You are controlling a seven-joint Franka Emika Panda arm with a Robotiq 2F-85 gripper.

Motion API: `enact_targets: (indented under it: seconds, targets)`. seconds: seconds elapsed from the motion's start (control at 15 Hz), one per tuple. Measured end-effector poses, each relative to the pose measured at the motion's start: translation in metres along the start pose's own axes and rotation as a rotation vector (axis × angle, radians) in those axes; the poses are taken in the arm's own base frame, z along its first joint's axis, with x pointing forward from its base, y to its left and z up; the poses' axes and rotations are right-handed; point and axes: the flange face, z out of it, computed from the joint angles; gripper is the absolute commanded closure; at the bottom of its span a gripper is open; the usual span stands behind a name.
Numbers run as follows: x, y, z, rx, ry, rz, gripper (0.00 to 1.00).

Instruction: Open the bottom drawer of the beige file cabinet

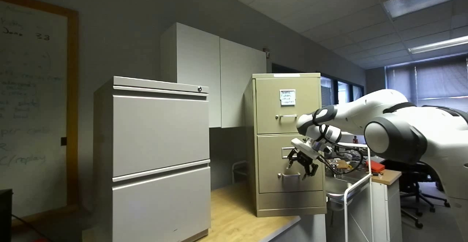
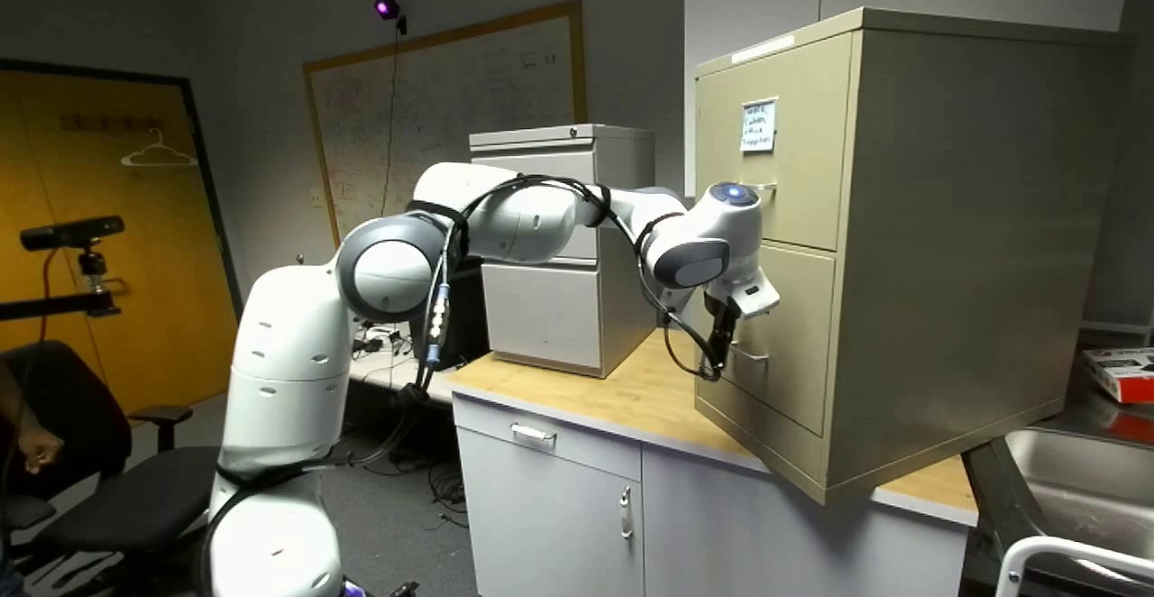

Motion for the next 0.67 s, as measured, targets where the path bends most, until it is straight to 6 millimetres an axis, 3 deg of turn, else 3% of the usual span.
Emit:
enact_targets:
  seconds: [0.33,0.67]
  targets:
    - [0.024,0.009,0.029,-0.062,0.027,0.076,0.0]
    - [0.023,0.002,0.029,-0.104,0.035,0.074,0.0]
